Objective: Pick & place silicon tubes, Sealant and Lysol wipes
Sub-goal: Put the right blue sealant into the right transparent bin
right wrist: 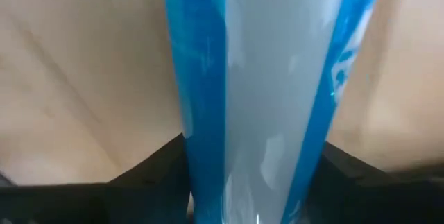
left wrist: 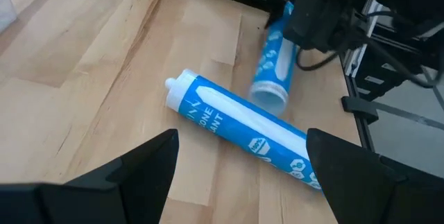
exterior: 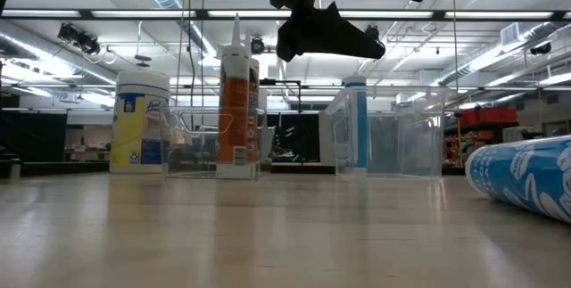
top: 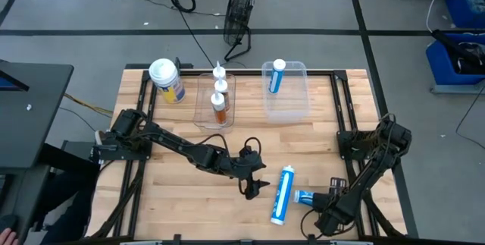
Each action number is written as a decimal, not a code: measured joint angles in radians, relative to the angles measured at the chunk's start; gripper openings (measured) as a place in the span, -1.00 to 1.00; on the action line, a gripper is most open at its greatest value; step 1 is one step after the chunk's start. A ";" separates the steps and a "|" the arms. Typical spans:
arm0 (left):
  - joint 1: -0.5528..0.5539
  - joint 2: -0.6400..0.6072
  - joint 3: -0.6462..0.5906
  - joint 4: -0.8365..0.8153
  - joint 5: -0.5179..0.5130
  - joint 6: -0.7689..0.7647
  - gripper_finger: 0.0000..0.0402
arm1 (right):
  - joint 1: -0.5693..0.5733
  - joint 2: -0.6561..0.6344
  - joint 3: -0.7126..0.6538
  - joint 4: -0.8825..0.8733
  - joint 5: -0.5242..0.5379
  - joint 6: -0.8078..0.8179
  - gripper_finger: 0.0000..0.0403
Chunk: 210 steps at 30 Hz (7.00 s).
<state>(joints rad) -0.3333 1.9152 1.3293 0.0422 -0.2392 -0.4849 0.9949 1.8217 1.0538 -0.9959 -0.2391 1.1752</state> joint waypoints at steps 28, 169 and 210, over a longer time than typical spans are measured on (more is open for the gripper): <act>-0.009 0.000 0.000 0.153 -0.004 0.344 0.61 | -0.296 -0.016 0.442 -0.577 0.053 -0.417 0.02; 0.004 0.000 -0.011 -0.399 0.094 0.128 0.11 | 0.068 -0.019 0.079 -0.099 1.107 0.365 0.00; 0.005 0.000 -0.012 -0.398 0.106 0.118 0.11 | 0.152 -0.079 -0.575 1.002 1.465 0.719 0.44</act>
<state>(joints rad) -0.3283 1.9156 1.3174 -0.3557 -0.1333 -0.3666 1.1472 1.7428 0.4786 0.0060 1.2260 1.8939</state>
